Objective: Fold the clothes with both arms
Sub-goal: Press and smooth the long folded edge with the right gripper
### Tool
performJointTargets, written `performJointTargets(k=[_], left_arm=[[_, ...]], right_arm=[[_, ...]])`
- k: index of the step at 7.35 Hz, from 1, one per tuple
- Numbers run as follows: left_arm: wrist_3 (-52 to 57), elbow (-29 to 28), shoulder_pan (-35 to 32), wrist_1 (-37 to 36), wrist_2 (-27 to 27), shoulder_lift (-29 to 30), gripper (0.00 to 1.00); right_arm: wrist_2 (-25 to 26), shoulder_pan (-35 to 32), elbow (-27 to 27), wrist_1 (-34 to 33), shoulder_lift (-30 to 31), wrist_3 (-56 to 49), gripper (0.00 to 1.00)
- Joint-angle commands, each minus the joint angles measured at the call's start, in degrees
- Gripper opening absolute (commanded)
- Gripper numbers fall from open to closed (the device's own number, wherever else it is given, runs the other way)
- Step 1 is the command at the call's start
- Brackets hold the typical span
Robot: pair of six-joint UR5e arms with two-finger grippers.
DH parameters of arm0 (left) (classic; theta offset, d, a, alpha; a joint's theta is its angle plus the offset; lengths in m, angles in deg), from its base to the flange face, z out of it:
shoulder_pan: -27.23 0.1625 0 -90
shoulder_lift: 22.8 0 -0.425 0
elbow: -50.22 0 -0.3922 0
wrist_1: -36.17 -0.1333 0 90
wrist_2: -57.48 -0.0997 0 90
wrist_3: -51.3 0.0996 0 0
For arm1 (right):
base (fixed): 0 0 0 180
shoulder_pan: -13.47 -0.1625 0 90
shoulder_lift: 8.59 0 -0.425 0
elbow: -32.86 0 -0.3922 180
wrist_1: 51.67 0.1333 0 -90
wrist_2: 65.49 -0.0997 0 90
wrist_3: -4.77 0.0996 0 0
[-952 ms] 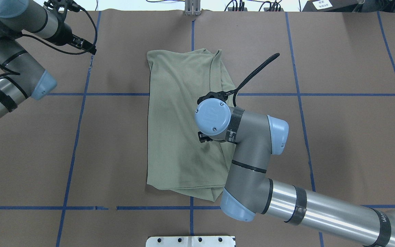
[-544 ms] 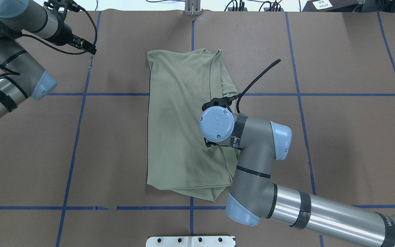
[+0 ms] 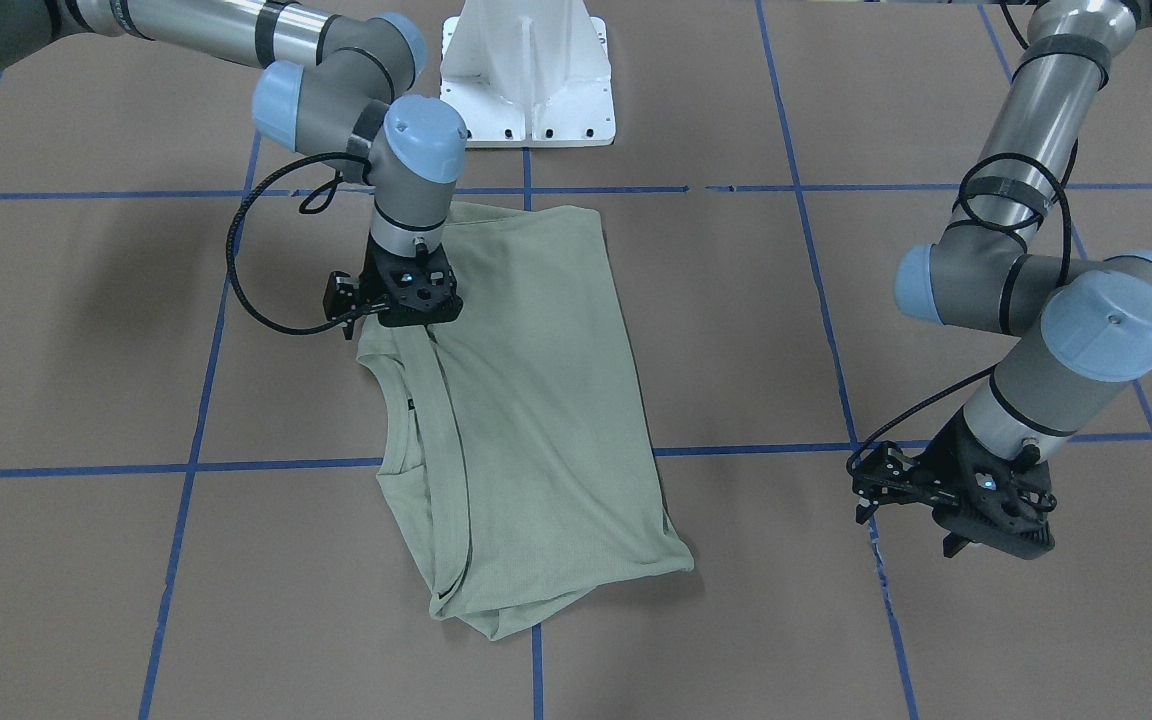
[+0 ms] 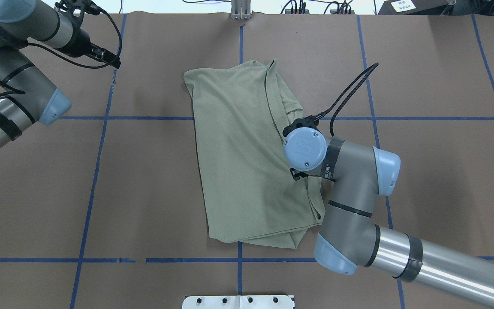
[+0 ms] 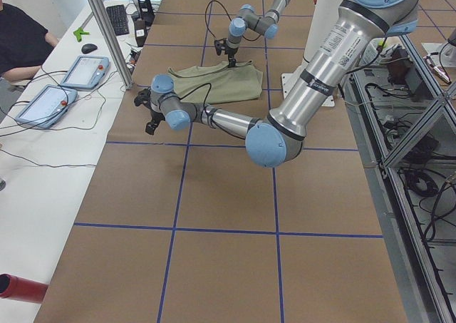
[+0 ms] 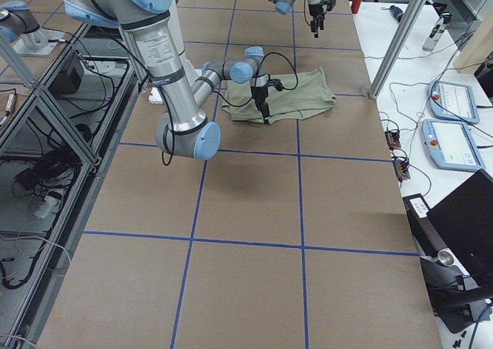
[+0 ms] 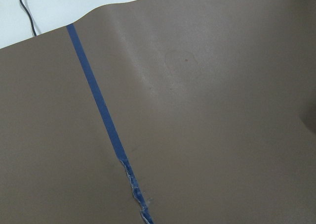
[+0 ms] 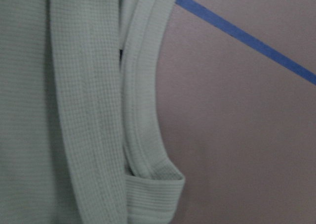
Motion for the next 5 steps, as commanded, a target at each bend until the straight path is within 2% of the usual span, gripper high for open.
performJointTargets(k=[1,3,5], left_arm=[[0.0,0.0,0.1,0.0,0.0,0.0,1.00],[0.0,0.0,0.1,0.0,0.0,0.0,1.00],[-0.4,0.2,0.1,0.0,0.0,0.1,1.00]], right_arm=[[0.1,-2.1,-2.0,-0.6,2.4,-3.6,1.00],[1.0,-2.6,-2.3,-0.4,6.1,-3.8,1.00],[1.7,-4.5,-2.0,0.1,6.8,-7.2,1.00]])
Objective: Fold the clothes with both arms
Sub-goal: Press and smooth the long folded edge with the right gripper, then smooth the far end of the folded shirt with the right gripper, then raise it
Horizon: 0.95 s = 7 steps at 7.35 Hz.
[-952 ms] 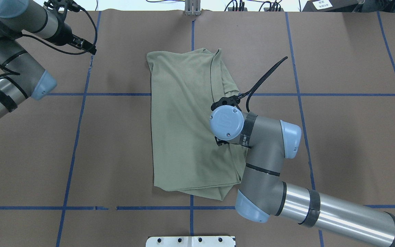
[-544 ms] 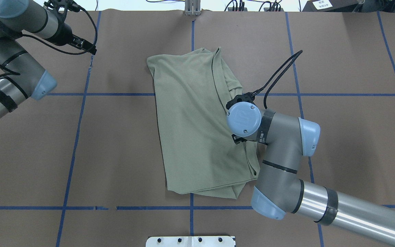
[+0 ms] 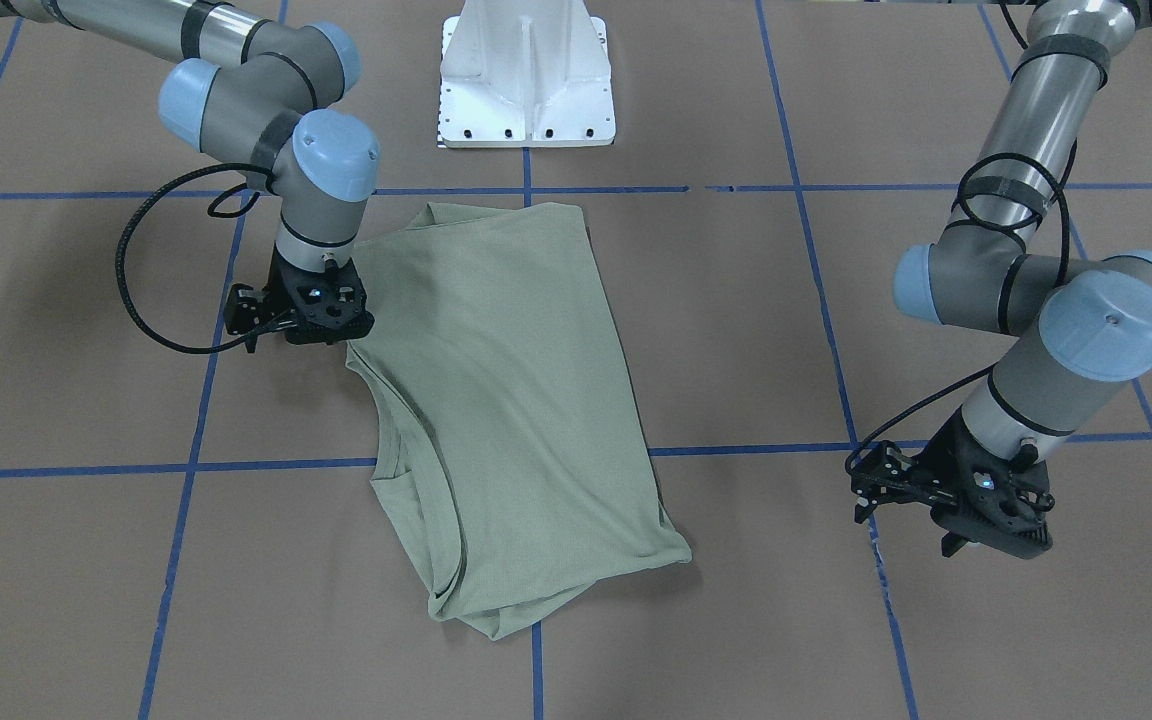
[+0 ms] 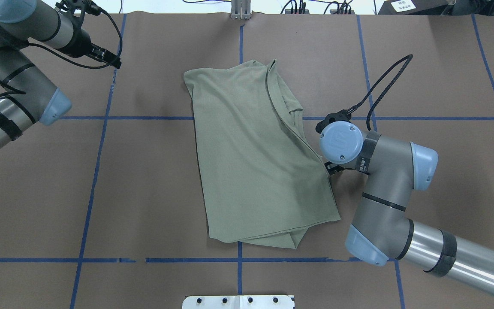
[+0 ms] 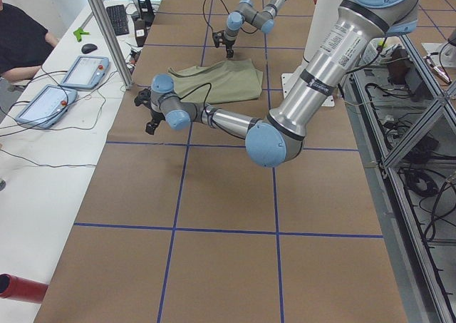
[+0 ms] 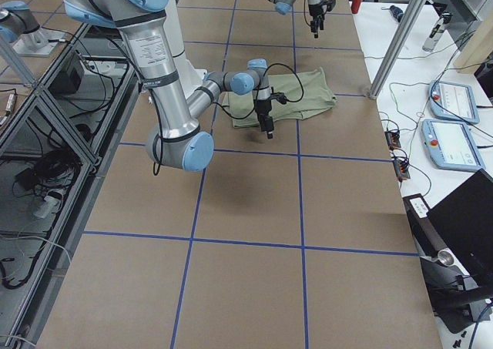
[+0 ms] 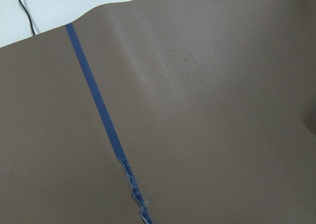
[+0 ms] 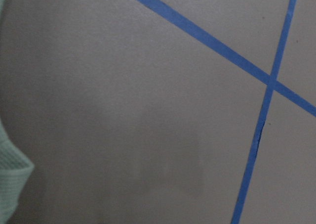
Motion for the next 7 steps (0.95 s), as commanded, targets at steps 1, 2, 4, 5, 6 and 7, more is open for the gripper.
performJointTargets(k=[1,2,4,5,6,7], left_arm=[[-1.4,0.8,0.0,0.0,0.1,0.0,1.00],[-1.9,1.8,0.1,-0.1,0.1,0.0,1.00],[-5.2,3.3,0.8,-0.1,0.1,0.0,1.00],[-6.4,4.2,1.7,-0.1,0.2,0.0,1.00],[-7.4,4.2,2.6,0.0,0.2,0.0,1.00],[-7.5,4.5,3.0,0.0,0.2,0.0,1.00]], right_arm=[[-0.8,-3.2,0.3,1.4,-1.7,-1.7,1.00],[-4.8,-5.0,0.6,5.0,-4.2,-1.3,1.00],[-6.4,-6.0,7.2,14.1,-11.5,3.9,1.00],[-6.4,-6.2,12.1,17.0,-15.3,5.0,1.00],[-6.4,-6.2,14.5,17.2,-16.0,5.0,1.00],[-6.3,-6.1,15.2,16.9,-15.8,4.3,1.00]])
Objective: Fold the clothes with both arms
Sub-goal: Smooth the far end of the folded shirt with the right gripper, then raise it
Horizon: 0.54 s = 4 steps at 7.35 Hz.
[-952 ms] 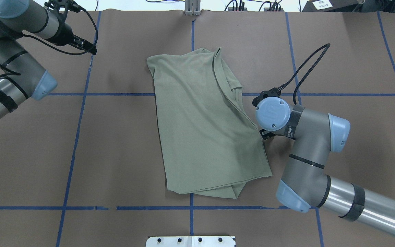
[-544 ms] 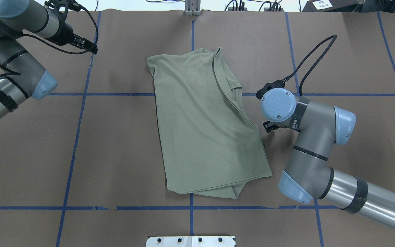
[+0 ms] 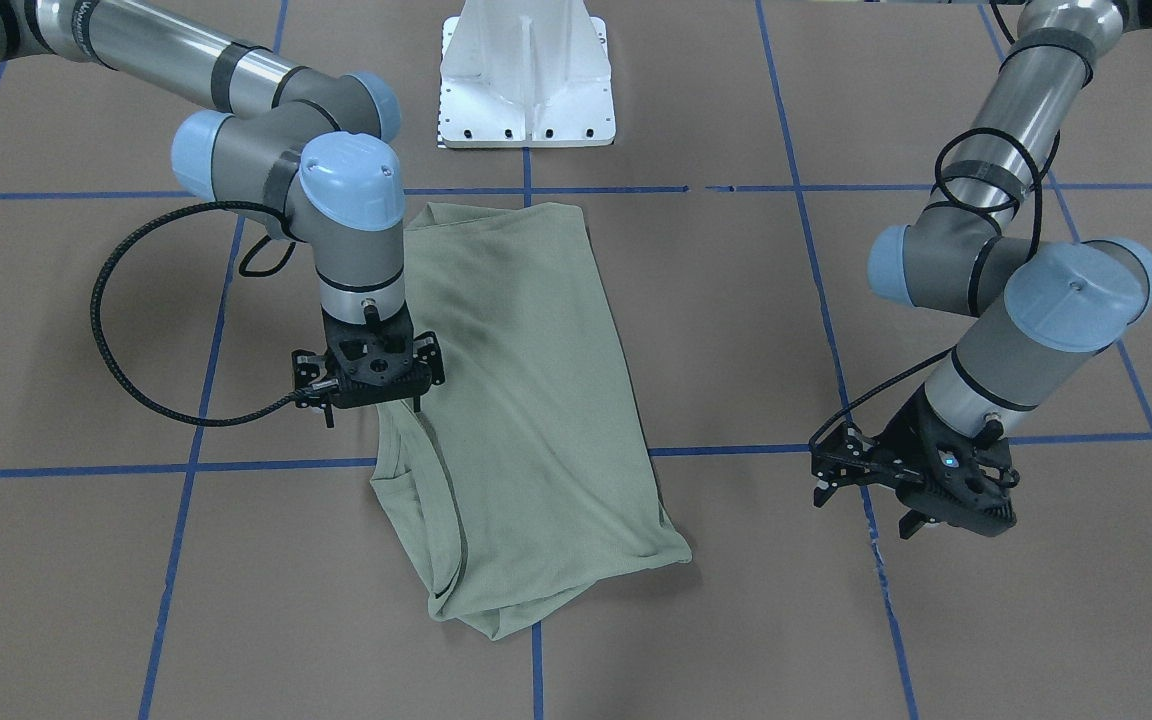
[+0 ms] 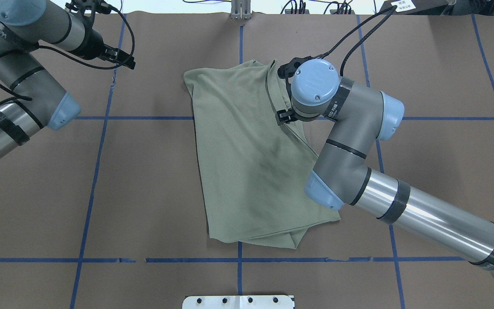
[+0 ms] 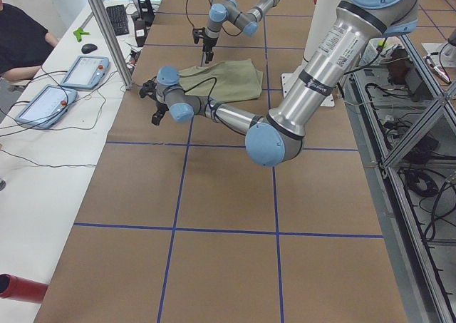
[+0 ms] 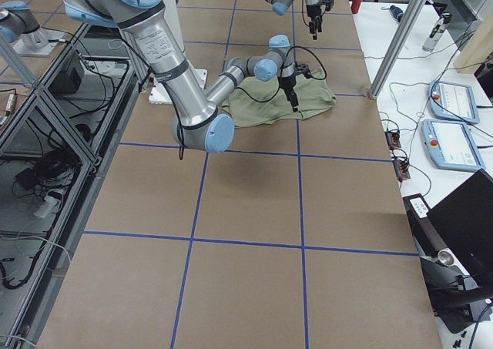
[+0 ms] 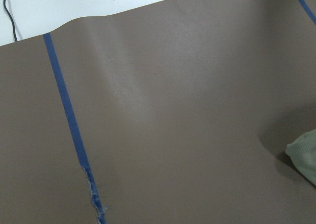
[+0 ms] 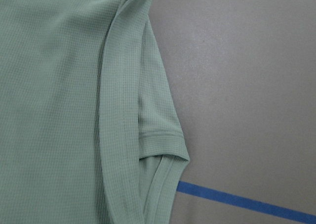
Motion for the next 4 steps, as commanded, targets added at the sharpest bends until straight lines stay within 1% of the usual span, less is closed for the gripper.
performJointTargets(k=[1,3,4], left_arm=[[-0.7,1.4,0.8,0.0,0.0,0.0,1.00],[-0.8,2.3,0.9,0.0,0.0,-0.7,1.00],[-0.8,2.6,0.9,0.0,0.0,-0.8,1.00]], right_arm=[[-0.1,0.2,3.7,0.4,-0.7,-0.4,1.00],[0.0,0.2,6.6,-0.1,-0.9,-2.7,1.00],[0.2,-0.2,7.2,-2.6,-1.0,-4.9,1.00]])
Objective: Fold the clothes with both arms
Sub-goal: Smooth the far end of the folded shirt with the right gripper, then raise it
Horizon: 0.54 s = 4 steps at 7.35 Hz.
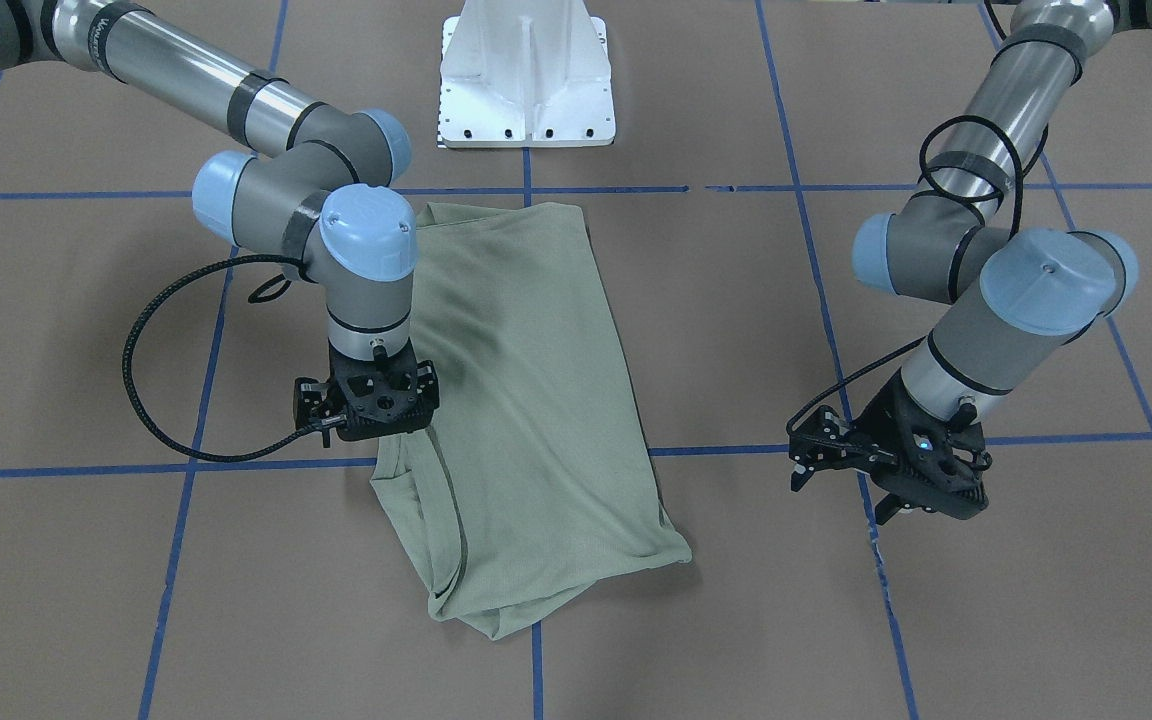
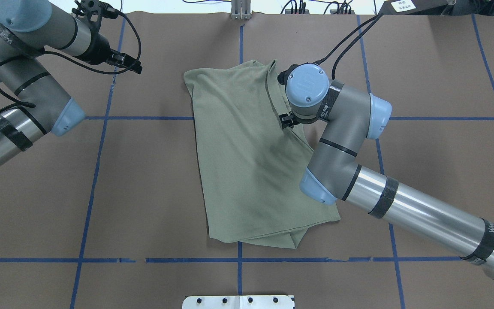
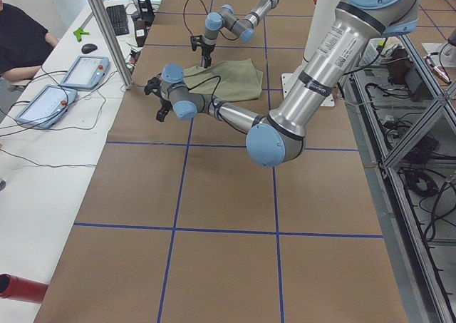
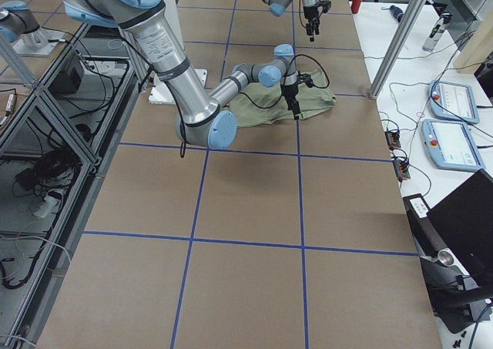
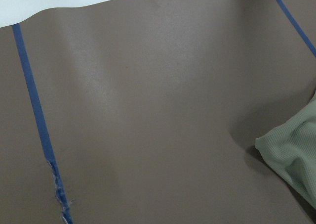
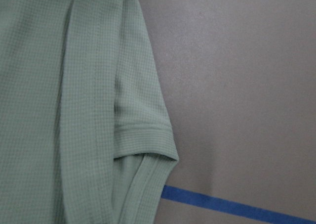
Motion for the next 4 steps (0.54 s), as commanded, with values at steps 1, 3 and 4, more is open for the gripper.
performJointTargets(k=[1,3,4], left_arm=[[0.0,0.5,0.0,-0.1,0.0,-0.2,1.00],[0.0,1.1,0.0,0.0,0.0,-1.2,1.00],[0.1,1.7,0.0,-0.1,0.0,-1.5,1.00]], right_arm=[[0.2,-2.3,0.8,-6.4,-0.7,-8.0,1.00],[1.6,-5.2,0.8,-9.5,0.3,-14.8,1.00],[1.3,-5.1,1.1,-9.1,-1.6,-13.1,1.00]])
